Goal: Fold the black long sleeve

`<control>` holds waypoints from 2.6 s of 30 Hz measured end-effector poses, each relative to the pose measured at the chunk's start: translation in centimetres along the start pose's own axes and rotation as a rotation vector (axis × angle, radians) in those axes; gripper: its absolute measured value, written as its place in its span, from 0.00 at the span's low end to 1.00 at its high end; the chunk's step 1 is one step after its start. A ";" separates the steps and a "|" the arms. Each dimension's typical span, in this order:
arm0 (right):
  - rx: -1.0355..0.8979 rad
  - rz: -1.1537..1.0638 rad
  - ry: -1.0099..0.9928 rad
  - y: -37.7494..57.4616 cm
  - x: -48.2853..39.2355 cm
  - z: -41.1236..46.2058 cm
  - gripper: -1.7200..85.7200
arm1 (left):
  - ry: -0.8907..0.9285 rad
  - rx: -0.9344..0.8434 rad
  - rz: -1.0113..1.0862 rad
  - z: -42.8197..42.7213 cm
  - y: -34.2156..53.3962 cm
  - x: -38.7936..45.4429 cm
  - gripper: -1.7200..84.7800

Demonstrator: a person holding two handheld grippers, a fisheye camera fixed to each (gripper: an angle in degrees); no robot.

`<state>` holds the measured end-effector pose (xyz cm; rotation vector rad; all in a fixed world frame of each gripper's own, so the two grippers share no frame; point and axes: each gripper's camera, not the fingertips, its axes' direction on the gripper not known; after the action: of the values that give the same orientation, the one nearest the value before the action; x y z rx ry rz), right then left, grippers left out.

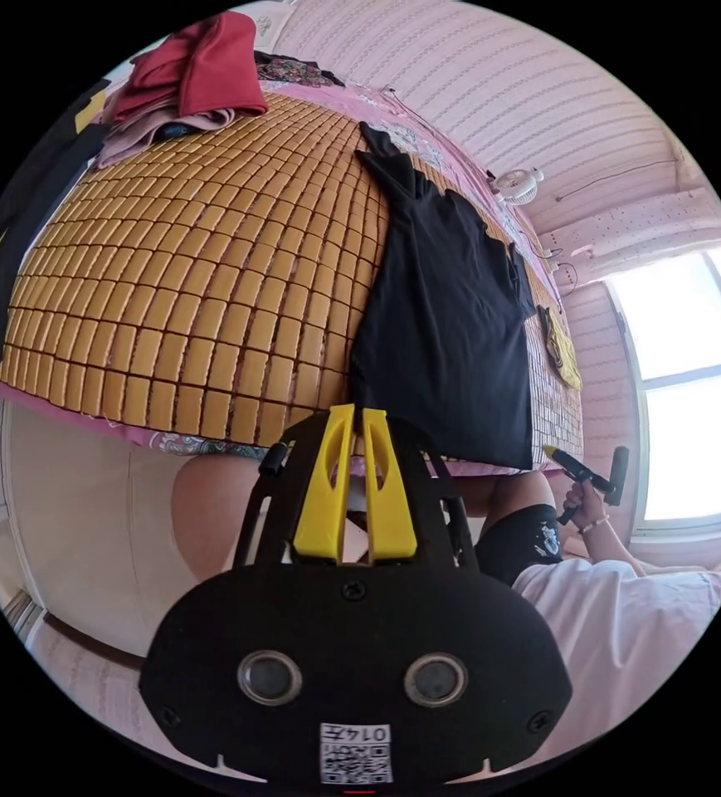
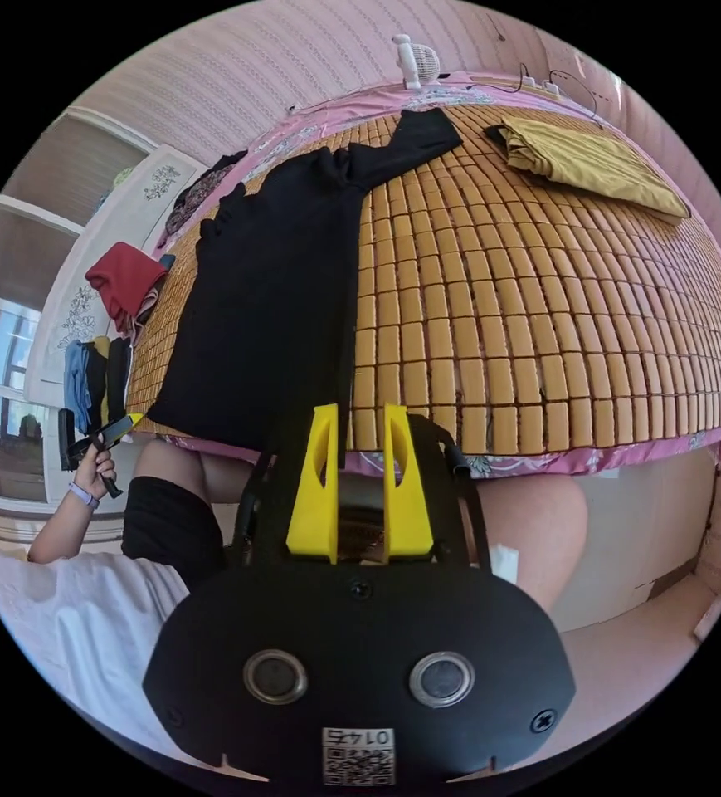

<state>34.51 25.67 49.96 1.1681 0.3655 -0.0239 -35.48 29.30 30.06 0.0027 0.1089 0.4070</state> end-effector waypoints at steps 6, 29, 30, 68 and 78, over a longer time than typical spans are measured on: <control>-0.131 -0.102 0.082 0.0 -2.7 3.6 0.13 | -0.075 0.005 0.034 1.4 -2.8 -0.1 0.09; -0.126 -0.058 0.060 7.3 -0.8 0.2 0.02 | -0.191 -0.137 0.084 7.1 -0.9 -1.5 0.01; -0.133 -0.057 0.059 7.6 -0.8 0.1 0.02 | -0.183 -0.119 0.086 6.9 -0.8 -1.5 0.01; 0.390 -0.085 0.218 11.3 -0.3 -6.0 0.08 | 0.018 0.014 0.639 21.6 -10.1 15.2 0.10; 0.349 -0.074 0.163 -2.6 1.3 -3.7 0.09 | 0.068 -0.105 0.653 24.5 -22.6 20.9 0.10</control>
<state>34.24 28.17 45.98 1.5055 0.5642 -0.0591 -4.91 17.21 51.63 -0.0815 0.1534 1.0657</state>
